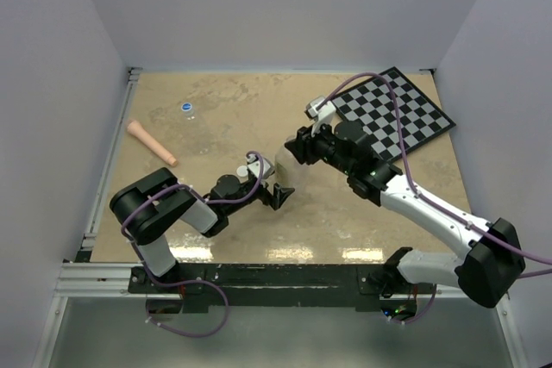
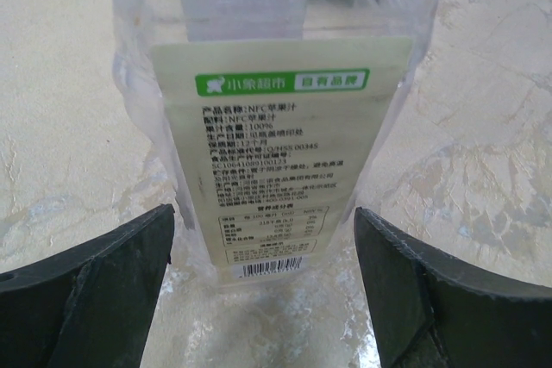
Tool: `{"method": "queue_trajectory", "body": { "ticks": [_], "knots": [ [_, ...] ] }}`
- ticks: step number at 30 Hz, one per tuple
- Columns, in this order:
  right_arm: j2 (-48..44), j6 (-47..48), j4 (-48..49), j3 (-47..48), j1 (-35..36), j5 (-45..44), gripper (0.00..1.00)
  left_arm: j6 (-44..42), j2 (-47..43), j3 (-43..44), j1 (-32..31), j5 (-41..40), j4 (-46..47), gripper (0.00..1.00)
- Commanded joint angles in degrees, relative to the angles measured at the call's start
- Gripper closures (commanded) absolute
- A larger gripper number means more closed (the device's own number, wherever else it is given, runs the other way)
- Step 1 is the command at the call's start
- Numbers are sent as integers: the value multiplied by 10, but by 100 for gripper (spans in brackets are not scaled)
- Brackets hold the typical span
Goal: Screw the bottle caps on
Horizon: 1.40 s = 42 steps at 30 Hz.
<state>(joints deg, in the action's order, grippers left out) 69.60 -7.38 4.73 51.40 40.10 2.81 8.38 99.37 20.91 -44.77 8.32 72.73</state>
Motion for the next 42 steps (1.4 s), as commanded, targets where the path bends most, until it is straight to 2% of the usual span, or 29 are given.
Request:
{"method": "queue_trajectory", "body": {
  "ticks": [1, 9, 16, 23, 27, 29, 32, 35, 38, 42],
  "knots": [
    [-15, -18, -11, -15, -2, 24, 87, 4, 10, 27, -3, -2, 310, 11],
    [-24, -28, -6, -24, -4, 35, 87, 0, 32, 56, -2, -12, 325, 11],
    [-25, -37, -2, -29, -4, 47, 88, 10, 58, 82, -2, -22, 352, 15],
    [-28, -40, -1, -34, -4, 49, 88, 5, 48, 83, -2, -31, 357, 18],
    [-32, -43, 0, -35, -4, 53, 87, 5, 36, 77, -3, -30, 358, 32],
    [-43, -43, 0, -32, -4, 54, 77, 5, 26, 70, -1, -26, 354, 42],
    [-61, -36, -12, -14, -5, 52, 52, 0, -1, 50, -1, -25, 334, 66],
    [-80, -23, -31, 16, -4, 50, 25, -16, -45, 31, -1, -23, 281, 83],
    [-104, -12, -46, 45, -5, 41, 14, -32, -107, 23, 2, -16, 185, 92],
    [-140, 6, -63, 75, -4, 22, 7, -33, -217, 41, 18, -1, -12, 100]
  ]
}}
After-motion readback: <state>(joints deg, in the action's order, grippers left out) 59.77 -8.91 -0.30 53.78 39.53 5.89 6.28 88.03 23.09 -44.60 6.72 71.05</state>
